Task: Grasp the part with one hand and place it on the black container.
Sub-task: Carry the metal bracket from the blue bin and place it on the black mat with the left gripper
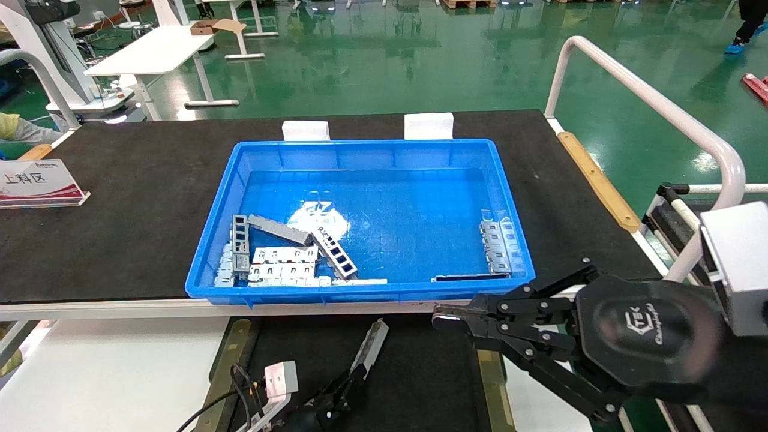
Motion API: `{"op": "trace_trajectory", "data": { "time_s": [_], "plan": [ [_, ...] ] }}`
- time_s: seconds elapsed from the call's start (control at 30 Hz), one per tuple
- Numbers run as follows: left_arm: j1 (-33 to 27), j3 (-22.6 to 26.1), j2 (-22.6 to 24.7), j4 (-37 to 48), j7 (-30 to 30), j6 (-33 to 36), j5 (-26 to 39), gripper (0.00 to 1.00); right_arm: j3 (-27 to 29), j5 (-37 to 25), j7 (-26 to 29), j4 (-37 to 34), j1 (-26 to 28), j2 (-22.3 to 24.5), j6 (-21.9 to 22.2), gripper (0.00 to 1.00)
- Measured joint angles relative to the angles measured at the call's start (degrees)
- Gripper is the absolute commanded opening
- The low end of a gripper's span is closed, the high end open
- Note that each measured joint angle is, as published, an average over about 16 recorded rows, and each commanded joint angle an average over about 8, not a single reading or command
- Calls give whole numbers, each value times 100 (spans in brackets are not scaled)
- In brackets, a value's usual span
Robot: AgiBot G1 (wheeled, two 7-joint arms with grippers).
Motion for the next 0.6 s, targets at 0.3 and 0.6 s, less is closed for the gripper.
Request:
{"op": "trace_trajectory", "data": {
  "time_s": [0.3,0.6],
  "plan": [
    [54,108,-61,-247,-215,-284,-50,55,-3,2,-1,0,1,1,1,84],
    [60,139,-80,-313,-297,-326,-85,100,-5,4,-3,0,1,2,2,100]
  ]
}}
